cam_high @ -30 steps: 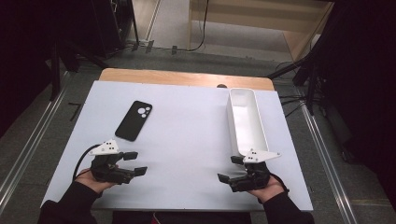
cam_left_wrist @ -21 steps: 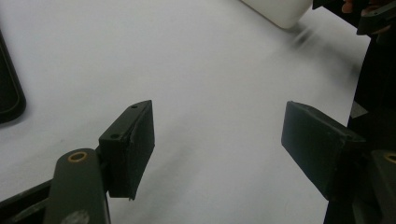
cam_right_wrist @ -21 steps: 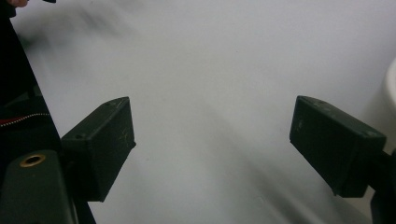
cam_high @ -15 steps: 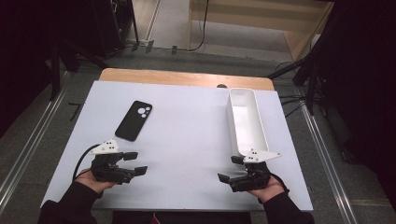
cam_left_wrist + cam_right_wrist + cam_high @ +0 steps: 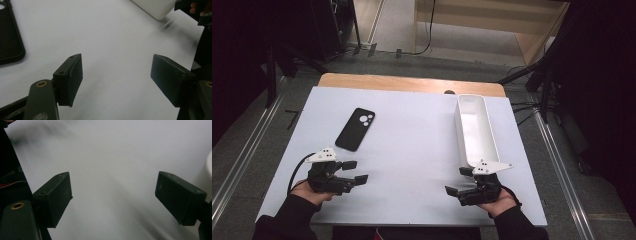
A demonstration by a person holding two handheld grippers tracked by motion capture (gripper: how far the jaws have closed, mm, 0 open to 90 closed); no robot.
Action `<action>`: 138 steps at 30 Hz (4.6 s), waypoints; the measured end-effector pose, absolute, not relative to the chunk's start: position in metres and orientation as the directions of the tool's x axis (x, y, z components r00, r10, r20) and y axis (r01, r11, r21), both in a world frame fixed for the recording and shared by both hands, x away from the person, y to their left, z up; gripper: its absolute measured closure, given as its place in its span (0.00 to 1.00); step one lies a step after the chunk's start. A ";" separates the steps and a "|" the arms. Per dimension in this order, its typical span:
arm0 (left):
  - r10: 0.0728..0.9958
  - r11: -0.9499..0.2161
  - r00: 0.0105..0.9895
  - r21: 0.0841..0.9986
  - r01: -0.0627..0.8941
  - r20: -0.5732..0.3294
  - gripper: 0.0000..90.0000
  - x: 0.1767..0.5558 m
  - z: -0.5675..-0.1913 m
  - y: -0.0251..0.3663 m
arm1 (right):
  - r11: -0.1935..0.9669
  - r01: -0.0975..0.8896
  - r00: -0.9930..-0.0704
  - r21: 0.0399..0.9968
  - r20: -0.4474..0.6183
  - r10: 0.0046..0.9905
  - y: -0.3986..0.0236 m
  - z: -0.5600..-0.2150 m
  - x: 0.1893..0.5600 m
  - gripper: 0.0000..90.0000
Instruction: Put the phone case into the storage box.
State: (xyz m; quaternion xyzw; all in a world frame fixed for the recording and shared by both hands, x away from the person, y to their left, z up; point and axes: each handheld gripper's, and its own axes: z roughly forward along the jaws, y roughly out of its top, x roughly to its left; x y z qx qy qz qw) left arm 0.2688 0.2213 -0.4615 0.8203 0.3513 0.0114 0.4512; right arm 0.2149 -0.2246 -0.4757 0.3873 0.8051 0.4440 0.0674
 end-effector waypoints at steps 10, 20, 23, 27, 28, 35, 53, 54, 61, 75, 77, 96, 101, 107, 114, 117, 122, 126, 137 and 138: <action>0.636 -0.326 0.721 0.752 0.573 -0.274 0.28 0.273 -0.460 0.229 | 0.307 0.565 -0.691 0.766 0.236 0.684 -0.224 -0.476 0.215 0.14; 0.693 -0.290 0.670 0.747 0.598 -0.267 0.25 0.281 -0.459 0.241 | 0.308 0.569 -0.690 0.763 0.239 0.683 -0.224 -0.476 0.215 0.14; 0.700 -0.290 0.667 0.752 0.592 -0.256 0.25 0.282 -0.458 0.242 | 0.304 0.564 -0.689 0.768 0.235 0.686 -0.225 -0.476 0.215 0.14; 0.738 -0.279 0.635 0.753 0.595 -0.228 0.25 0.285 -0.457 0.244 | 0.302 0.570 -0.686 0.764 0.241 0.686 -0.225 -0.476 0.214 0.14; 0.738 -0.279 0.635 0.753 0.595 -0.228 0.25 0.285 -0.457 0.244 | 0.302 0.570 -0.686 0.764 0.241 0.686 -0.225 -0.476 0.214 0.14; 0.760 -0.250 0.608 0.760 0.599 -0.230 0.25 0.296 -0.456 0.246 | 0.307 0.567 -0.690 0.764 0.238 0.683 -0.224 -0.476 0.215 0.14; 0.765 -0.229 0.598 0.768 0.599 -0.239 0.25 0.313 -0.449 0.242 | 0.308 0.568 -0.692 0.763 0.241 0.680 -0.224 -0.475 0.214 0.14; 0.765 -0.229 0.598 0.768 0.599 -0.239 0.24 0.313 -0.449 0.242 | 0.308 0.568 -0.692 0.763 0.241 0.680 -0.224 -0.475 0.214 0.14; 0.716 -0.279 0.658 0.768 0.577 -0.235 0.00 0.320 -0.447 0.235 | 0.307 0.565 -0.693 0.766 0.239 0.680 -0.224 -0.476 0.215 0.14; 0.746 -0.285 0.632 0.757 0.588 -0.210 0.02 0.340 -0.439 0.230 | 0.303 0.566 -0.693 0.767 0.243 0.679 -0.225 -0.475 0.214 0.14; 0.761 -0.283 0.620 0.761 0.583 -0.192 0.05 0.344 -0.436 0.230 | 0.302 0.566 -0.692 0.767 0.243 0.679 -0.225 -0.475 0.214 0.14; 0.797 -0.313 0.593 0.764 0.565 -0.112 0.14 0.373 -0.432 0.221 | 0.298 0.571 -0.688 0.765 0.247 0.682 -0.225 -0.475 0.214 0.14; 0.809 -0.297 0.577 0.773 0.561 -0.108 0.14 0.384 -0.430 0.220 | 0.300 0.568 -0.691 0.767 0.246 0.680 -0.224 -0.474 0.213 0.14; 0.825 -0.273 0.553 0.776 0.569 -0.115 0.14 0.397 -0.428 0.223 | 0.297 0.573 -0.687 0.764 0.251 0.682 -0.226 -0.474 0.214 0.14; 0.834 -0.252 0.536 0.776 0.579 -0.129 0.14 0.413 -0.425 0.226 | 0.294 0.575 -0.686 0.763 0.254 0.682 -0.226 -0.474 0.214 0.14; 0.839 -0.234 0.524 0.774 0.588 -0.144 0.14 0.417 -0.426 0.226 | 0.295 0.573 -0.686 0.765 0.250 0.683 -0.227 -0.474 0.214 0.14; 0.842 -0.232 0.515 0.753 0.615 -0.161 0.14 0.424 -0.432 0.223 | 0.293 0.575 -0.685 0.764 0.253 0.684 -0.226 -0.474 0.214 0.14; 0.853 -0.243 0.508 0.772 0.587 -0.118 0.14 0.432 -0.436 0.221 | 0.296 0.571 -0.686 0.766 0.247 0.684 -0.227 -0.475 0.214 0.14; 0.849 -0.271 0.520 0.769 0.579 -0.093 0.00 0.434 -0.450 0.218 | 0.295 0.572 -0.686 0.765 0.250 0.683 -0.227 -0.475 0.214 0.14; 0.853 -0.273 0.516 0.769 0.578 -0.085 0.00 0.434 -0.451 0.217 | 0.295 0.572 -0.687 0.765 0.250 0.683 -0.227 -0.475 0.214 0.14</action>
